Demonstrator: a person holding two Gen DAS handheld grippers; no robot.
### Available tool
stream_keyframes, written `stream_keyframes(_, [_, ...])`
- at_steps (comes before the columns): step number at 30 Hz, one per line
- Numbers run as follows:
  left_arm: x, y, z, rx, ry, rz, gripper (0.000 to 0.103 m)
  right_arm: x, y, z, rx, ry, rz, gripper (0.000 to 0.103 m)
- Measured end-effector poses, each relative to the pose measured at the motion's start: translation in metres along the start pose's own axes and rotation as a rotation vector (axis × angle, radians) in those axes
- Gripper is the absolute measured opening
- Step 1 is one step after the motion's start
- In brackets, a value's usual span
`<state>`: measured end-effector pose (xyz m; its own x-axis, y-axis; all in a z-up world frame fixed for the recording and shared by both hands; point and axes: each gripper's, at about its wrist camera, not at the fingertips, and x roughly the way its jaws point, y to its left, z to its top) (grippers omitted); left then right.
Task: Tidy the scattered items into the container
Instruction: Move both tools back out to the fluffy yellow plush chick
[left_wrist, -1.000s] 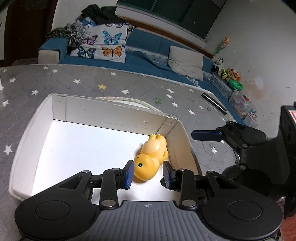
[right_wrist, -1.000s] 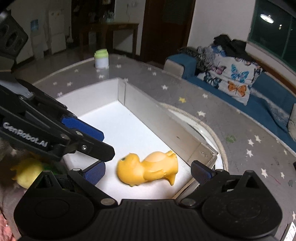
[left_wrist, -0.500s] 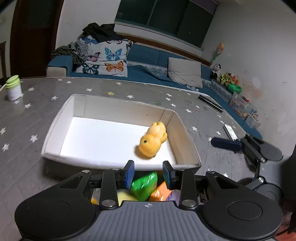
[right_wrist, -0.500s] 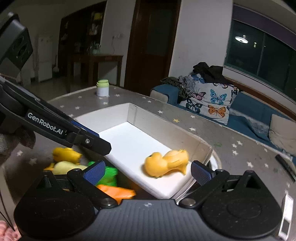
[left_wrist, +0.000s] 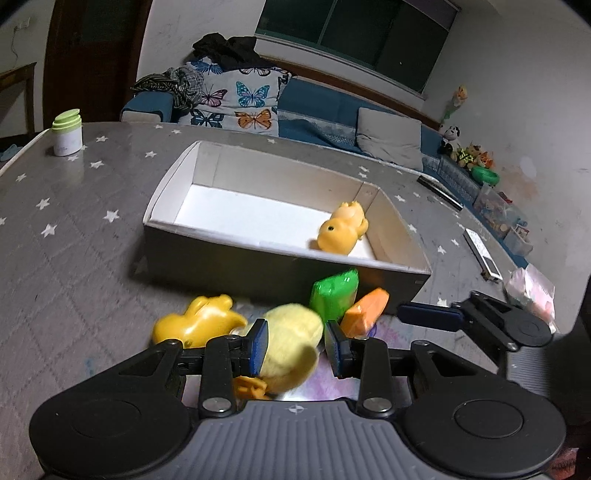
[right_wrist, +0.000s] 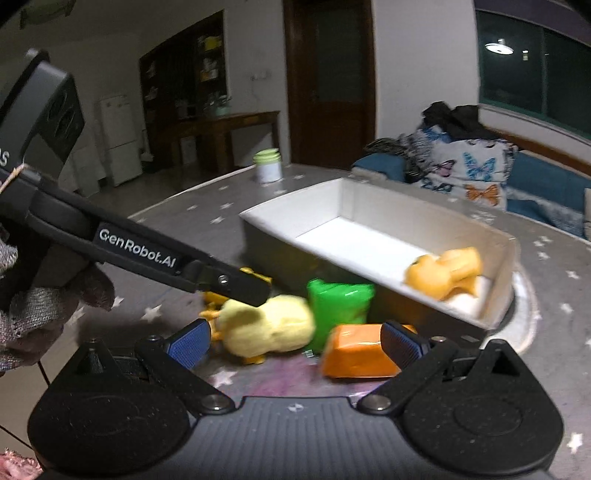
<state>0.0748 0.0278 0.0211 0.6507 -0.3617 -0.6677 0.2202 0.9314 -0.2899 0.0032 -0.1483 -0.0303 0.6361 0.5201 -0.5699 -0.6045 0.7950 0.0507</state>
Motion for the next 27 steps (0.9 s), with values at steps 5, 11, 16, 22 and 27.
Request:
stream_keyframes(5, [0.001, 0.005, -0.004, -0.004, 0.004, 0.008, 0.036, 0.016, 0.014, -0.004, -0.025, 0.033, 0.035, 0.100])
stream_keyframes(11, [0.006, 0.010, -0.004, 0.003, 0.016, 0.005, 0.038, 0.030, 0.022, -0.005, -0.052, 0.041, 0.045, 0.100])
stream_keyframes(16, [0.005, 0.013, -0.006, -0.012, 0.021, -0.005, 0.038, 0.026, 0.030, -0.005, -0.082, 0.017, 0.045, 0.099])
stream_keyframes(22, [0.001, 0.014, -0.010, -0.037, 0.032, -0.013, 0.038, 0.025, 0.035, -0.004, -0.111, 0.017, 0.042, 0.099])
stream_keyframes(27, [-0.002, 0.014, -0.011, -0.040, 0.033, -0.019, 0.038, 0.024, 0.041, -0.004, -0.142, 0.023, 0.053, 0.099])
